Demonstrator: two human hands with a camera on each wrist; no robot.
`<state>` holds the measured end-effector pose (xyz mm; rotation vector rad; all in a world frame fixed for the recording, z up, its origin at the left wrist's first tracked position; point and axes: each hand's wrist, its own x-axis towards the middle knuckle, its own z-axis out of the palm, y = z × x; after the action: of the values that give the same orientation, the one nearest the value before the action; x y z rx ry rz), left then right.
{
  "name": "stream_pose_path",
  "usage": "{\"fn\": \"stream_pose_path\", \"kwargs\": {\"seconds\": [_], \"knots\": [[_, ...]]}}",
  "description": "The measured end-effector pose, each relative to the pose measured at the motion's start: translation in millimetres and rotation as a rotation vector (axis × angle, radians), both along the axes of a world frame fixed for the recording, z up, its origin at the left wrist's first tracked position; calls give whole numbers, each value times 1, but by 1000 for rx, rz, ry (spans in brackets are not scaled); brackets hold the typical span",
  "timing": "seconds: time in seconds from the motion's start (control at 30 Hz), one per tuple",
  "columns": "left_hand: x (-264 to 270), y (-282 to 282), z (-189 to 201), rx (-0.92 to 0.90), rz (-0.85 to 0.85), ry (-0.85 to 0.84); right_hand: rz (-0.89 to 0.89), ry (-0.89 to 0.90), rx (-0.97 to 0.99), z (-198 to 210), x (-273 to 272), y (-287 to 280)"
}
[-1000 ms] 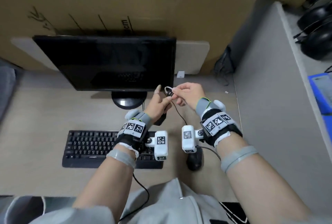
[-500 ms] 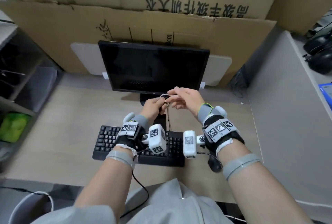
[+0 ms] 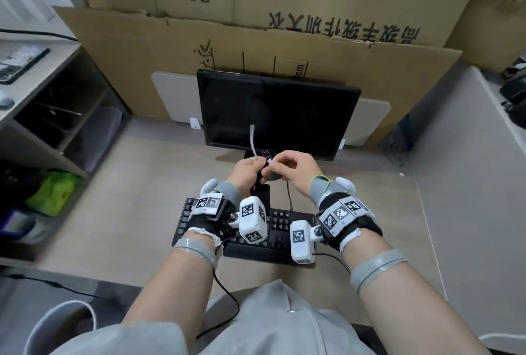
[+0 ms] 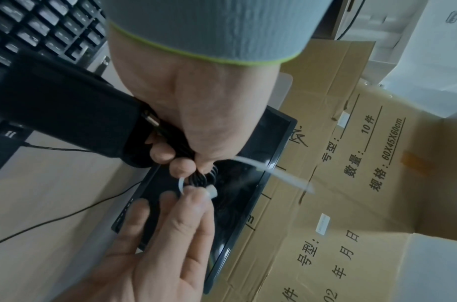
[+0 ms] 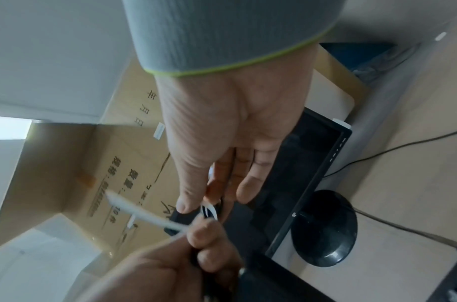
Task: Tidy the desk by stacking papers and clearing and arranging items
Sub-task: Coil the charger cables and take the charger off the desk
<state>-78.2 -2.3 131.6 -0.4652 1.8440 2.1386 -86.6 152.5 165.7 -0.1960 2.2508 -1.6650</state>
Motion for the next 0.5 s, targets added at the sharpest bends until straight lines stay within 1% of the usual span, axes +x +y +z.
{"fn": "stream_pose_path", "kwargs": {"seconds": [0.1, 0.17, 0.23, 0.33, 0.43, 0.5], "knots": [[-5, -9, -1, 24, 58, -26, -35, 5, -135, 9, -6, 0], [-5, -10, -1, 7, 85, -3, -35, 10, -163, 17, -9, -4], [-6, -5, 1, -55, 93, 36, -45, 37, -152, 20, -12, -6], [-9, 3, 4, -194, 58, 106, -126, 89, -137, 20, -14, -3], [-11, 10, 5, -234, 18, 115, -197, 140, -118, 21, -18, 3], [-11, 15, 8, -240, -29, 110, -229, 188, -67, 23, -22, 4]]}}
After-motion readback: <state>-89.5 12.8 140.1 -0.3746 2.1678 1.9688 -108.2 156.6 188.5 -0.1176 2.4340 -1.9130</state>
